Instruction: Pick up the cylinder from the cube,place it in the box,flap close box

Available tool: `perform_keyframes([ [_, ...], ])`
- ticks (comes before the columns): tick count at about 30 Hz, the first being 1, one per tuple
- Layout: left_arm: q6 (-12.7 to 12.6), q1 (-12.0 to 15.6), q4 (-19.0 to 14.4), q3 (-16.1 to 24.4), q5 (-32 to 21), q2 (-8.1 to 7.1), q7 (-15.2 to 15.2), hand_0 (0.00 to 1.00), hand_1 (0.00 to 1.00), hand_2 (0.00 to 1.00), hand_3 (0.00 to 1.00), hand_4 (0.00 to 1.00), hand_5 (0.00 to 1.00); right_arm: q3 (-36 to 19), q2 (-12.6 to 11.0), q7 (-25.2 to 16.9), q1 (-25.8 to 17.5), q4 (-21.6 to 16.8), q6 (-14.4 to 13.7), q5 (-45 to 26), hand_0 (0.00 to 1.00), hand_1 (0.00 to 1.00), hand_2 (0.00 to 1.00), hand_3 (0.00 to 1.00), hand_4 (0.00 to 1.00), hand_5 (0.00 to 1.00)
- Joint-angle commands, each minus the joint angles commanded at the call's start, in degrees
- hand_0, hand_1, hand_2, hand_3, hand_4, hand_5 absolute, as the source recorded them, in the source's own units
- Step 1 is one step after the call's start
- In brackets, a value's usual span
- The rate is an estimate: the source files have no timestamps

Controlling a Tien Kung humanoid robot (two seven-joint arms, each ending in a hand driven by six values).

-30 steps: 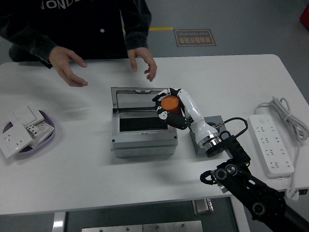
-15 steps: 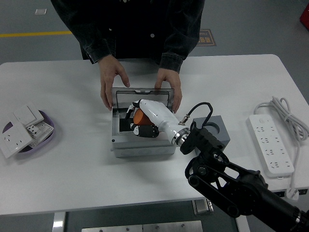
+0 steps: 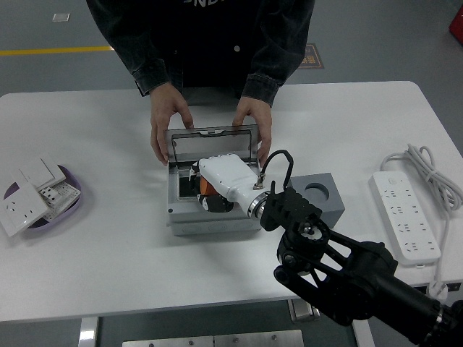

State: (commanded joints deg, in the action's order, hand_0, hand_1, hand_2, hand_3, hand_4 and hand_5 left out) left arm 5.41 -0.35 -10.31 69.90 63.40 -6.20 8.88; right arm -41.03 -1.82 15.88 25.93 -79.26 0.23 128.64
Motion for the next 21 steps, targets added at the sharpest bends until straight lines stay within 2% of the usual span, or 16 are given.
perform_keyframes([
  [1,0.0,0.0,0.0,0.0,0.0,-0.01,0.0,0.638,0.664,0.578,0.645,0.723,0.3,0.0,0.0,0.0,0.1,0.0,-0.1,0.0,0.663,0.658,0.611,0.665,0.357,0.002],
  [2,0.0,0.0,0.0,-0.1,-0.1,-0.02,0.0,0.638,0.664,0.578,0.646,0.724,0.303,0.0,0.0,-0.1,0.2,0.0,-0.1,0.0,0.771,0.714,0.707,0.72,0.371,0.138],
  [7,0.0,-0.1,0.0,-0.3,-0.3,-0.01,-0.1,0.638,0.664,0.578,0.646,0.724,0.303,0.2,0.0,-1.0,0.3,0.3,-1.1,-0.4,0.771,0.714,0.707,0.72,0.371,0.138],
  [8,0.0,-0.1,0.0,-0.3,-0.3,-0.01,-0.1,0.638,0.664,0.578,0.646,0.723,0.302,0.2,0.0,-1.2,0.3,0.4,-1.4,-0.6,0.801,0.719,0.709,0.72,0.43,0.194],
  [13,0.0,-0.1,0.0,-0.3,-0.3,-0.07,-0.1,0.638,0.664,0.578,0.646,0.723,0.302,0.4,-0.1,-2.1,0.2,1.0,-2.4,-1.1,0.801,0.719,0.709,0.72,0.43,0.194],
  [14,0.0,-0.1,0.0,-0.3,-0.3,-0.08,-0.1,0.638,0.664,0.578,0.645,0.724,0.304,0.4,-0.1,-2.3,0.2,1.2,-2.6,-1.2,0.801,0.708,0.7,0.711,0.461,0.203],
  [21,0.0,-0.2,0.0,-0.5,-0.4,-0.06,-0.2,0.637,0.664,0.578,0.646,0.724,0.302,0.4,0.0,-3.0,0.1,2.5,-3.2,-1.8,0.792,0.698,0.69,0.706,0.484,0.216],
])
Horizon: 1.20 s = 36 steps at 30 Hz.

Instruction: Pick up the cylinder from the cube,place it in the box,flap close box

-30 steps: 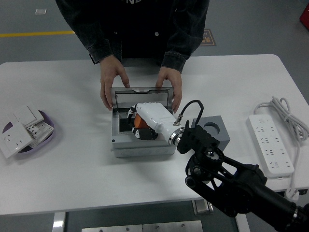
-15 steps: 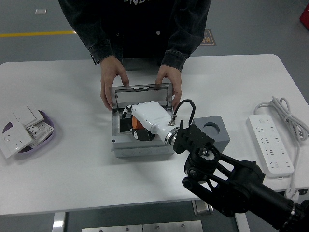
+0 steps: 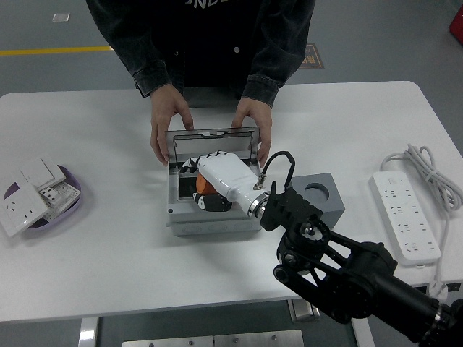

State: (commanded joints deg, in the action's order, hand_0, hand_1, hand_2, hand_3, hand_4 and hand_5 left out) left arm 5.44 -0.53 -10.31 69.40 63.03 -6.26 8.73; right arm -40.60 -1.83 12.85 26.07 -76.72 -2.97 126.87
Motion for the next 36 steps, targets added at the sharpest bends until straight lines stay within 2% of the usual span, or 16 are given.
perform_keyframes([
  [10,0.0,-0.1,0.0,0.0,0.0,-0.06,0.0,0.637,0.664,0.578,0.645,0.723,0.301,-0.1,-0.1,-1.6,0.0,0.2,-0.1,-2.2,0.786,0.692,0.685,0.702,0.51,0.236],
  [11,0.0,-0.1,0.0,0.0,0.1,-0.06,0.0,0.637,0.664,0.578,0.645,0.723,0.301,-0.1,-0.1,-1.7,0.0,0.2,-0.2,-2.4,0.781,0.692,0.687,0.703,0.781,0.289],
  [16,0.0,-0.1,0.0,-0.1,0.0,0.0,0.0,0.637,0.664,0.578,0.645,0.723,0.301,-0.4,-0.1,-1.8,-0.2,0.1,-0.4,-3.6,0.781,0.692,0.687,0.703,0.781,0.289],
  [17,0.0,-0.1,0.0,-0.1,0.0,0.0,0.0,0.637,0.663,0.577,0.644,0.722,0.3,-0.4,-0.1,-1.8,-0.3,0.1,-0.4,-3.9,0.785,0.697,0.693,0.722,0.843,0.315],
  [23,0.0,-0.1,0.0,-0.2,0.0,-0.07,0.0,0.637,0.662,0.578,0.645,0.721,0.297,-0.4,-0.3,-2.4,-0.8,-0.2,-0.8,-7.2,0.786,0.695,0.695,0.725,0.848,0.314],
  [26,0.0,0.0,0.0,-0.2,0.1,-0.07,0.0,0.637,0.662,0.578,0.645,0.721,0.297,-0.5,-0.7,-4.5,-1.4,-0.8,-1.9,-11.6,0.786,0.695,0.695,0.725,0.848,0.314],
  [31,0.0,0.1,0.0,-0.3,-0.1,-0.02,0.0,0.638,0.662,0.578,0.644,0.722,0.3,-2.0,-3.0,-8.4,-1.5,-4.5,-4.0,-20.3,0.787,0.694,0.698,0.734,0.85,0.311],
  [34,0.0,0.2,0.0,-0.3,0.1,-0.1,0.1,0.638,0.662,0.578,0.644,0.722,0.3,-3.8,-4.7,-9.1,-0.2,-7.2,-4.9,-25.3,0.787,0.694,0.698,0.734,0.85,0.311],
  [36,0.0,0.2,0.0,-0.2,0.1,-0.19,0.1,0.638,0.663,0.578,0.644,0.721,0.299,-5.1,-5.6,-8.9,1.6,-7.8,-5.2,-27.8,0.781,0.69,0.694,0.724,0.85,0.308],
])
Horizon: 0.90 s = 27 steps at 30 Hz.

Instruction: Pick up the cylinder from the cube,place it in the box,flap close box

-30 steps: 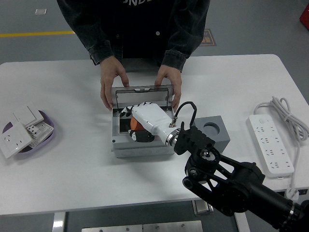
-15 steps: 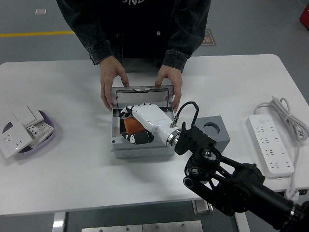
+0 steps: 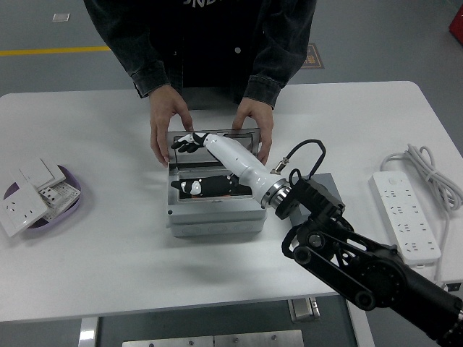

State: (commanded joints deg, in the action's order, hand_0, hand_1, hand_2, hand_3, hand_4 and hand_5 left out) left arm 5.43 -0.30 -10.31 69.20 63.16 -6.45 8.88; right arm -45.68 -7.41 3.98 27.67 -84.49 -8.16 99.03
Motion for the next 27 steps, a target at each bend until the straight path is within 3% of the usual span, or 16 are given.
perform_keyframes([
  [4,0.0,-0.1,0.0,0.0,0.1,-0.18,0.0,0.638,0.663,0.578,0.644,0.721,0.299,-1.4,-1.2,0.8,4.2,2.8,0.2,-2.8,0.781,0.69,0.694,0.724,0.85,0.308],
  [6,0.0,-0.2,0.0,-0.1,0.1,-0.23,0.0,0.638,0.663,0.578,0.644,0.721,0.298,-1.4,-1.6,1.2,6.6,5.3,0.6,-2.9,0.724,0.663,0.673,0.699,0.834,0.333],
  [12,0.0,-0.4,0.0,-0.3,0.2,-0.28,0.0,0.638,0.663,0.578,0.644,0.721,0.299,1.2,-2.2,1.5,13.0,13.4,2.0,-3.0,0.718,0.655,0.667,0.696,0.824,0.338],
  [16,0.0,-0.4,0.0,-0.1,0.3,-0.33,0.1,0.638,0.663,0.578,0.644,0.721,0.299,3.6,-2.7,1.7,14.8,17.8,2.5,-3.1,0.718,0.655,0.667,0.696,0.824,0.338],
  [21,0.0,-0.4,0.0,0.1,0.5,-0.33,0.2,0.638,0.663,0.577,0.644,0.721,0.3,6.0,-3.8,2.4,14.5,17.1,2.8,-2.8,0.712,0.654,0.669,0.694,0.819,0.337],
  [27,0.0,-0.4,0.0,0.2,0.4,-0.31,0.1,0.639,0.664,0.577,0.644,0.721,0.301,8.4,-6.6,3.5,13.3,11.9,2.9,-2.1,0.712,0.652,0.668,0.694,0.816,0.338],
])
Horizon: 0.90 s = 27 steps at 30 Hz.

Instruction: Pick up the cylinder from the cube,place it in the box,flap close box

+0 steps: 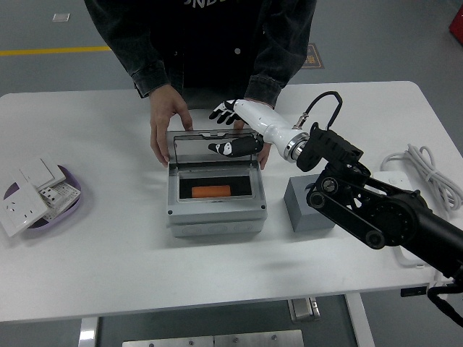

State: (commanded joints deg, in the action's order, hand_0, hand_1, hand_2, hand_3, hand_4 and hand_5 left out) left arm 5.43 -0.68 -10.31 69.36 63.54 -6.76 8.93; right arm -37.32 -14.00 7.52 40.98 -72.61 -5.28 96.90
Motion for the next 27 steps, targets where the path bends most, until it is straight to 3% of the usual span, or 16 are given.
perform_keyframes([
  [16,0.0,0.2,0.0,0.1,-0.4,-0.33,-0.3,0.64,0.663,0.578,0.645,0.724,0.303,2.6,-8.3,1.9,-7.2,-14.9,-2.6,0.4,0.682,0.641,0.662,0.693,0.784,0.36],
  [20,-0.1,0.3,0.0,0.1,-0.5,-0.35,-0.3,0.64,0.663,0.578,0.645,0.725,0.303,3.2,-9.5,0.7,-9.7,-15.8,-3.9,-2.6,0.666,0.64,0.661,0.693,0.769,0.364],
  [25,-0.1,0.3,0.0,0.2,-0.5,-0.31,-0.3,0.64,0.663,0.578,0.645,0.725,0.303,2.9,-9.0,-1.9,-13.0,-14.0,-5.1,-7.9,0.666,0.64,0.661,0.693,0.769,0.364],
  [27,-0.1,0.4,0.0,0.2,-0.5,-0.31,-0.3,0.639,0.663,0.579,0.645,0.725,0.303,2.2,-8.7,-2.3,-13.6,-13.8,-5.3,-8.4,0.633,0.631,0.658,0.691,0.726,0.349],
])
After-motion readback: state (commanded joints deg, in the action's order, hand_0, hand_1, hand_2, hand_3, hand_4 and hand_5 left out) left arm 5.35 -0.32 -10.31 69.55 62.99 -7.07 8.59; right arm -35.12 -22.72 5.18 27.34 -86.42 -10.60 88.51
